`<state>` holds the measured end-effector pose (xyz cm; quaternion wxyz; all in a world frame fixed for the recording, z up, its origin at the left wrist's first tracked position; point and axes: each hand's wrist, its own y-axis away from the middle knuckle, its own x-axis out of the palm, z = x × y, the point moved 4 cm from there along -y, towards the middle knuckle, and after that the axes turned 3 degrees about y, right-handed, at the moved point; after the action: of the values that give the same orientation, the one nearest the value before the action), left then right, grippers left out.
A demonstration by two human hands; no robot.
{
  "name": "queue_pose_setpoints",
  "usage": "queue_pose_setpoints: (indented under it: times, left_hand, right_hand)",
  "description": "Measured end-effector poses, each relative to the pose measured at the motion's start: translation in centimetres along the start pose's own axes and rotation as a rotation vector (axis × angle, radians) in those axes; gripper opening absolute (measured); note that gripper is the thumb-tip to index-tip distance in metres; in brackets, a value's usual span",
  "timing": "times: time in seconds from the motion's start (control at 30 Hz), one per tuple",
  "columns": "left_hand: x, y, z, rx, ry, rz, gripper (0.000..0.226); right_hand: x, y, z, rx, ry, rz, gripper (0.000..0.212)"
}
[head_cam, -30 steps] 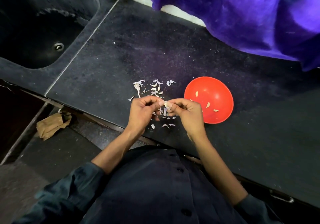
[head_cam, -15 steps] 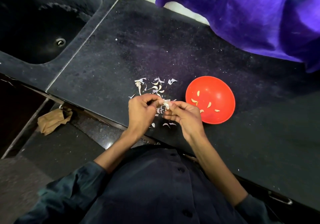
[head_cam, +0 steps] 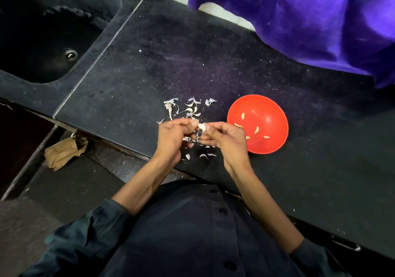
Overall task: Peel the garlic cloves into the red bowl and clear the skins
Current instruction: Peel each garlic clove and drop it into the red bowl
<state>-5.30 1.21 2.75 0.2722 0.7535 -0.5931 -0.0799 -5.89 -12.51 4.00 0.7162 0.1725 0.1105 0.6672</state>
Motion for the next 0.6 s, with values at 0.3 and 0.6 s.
queue_pose_setpoints:
  times: [0.3, 0.6]
  left_hand:
    - [-0.5, -0.5, -0.7, 0.142, -0.091, -0.061, 0.015]
    - [-0.8, -1.3, 0.1, 0.105, -0.067, 0.100, 0.013]
  right_hand:
    - [0.1, -0.3, 0.0, -0.002, 0.012, -0.022, 0.011]
    - [-1.0, -0.6, -0.3, -0.062, -0.042, -0.050, 0.009]
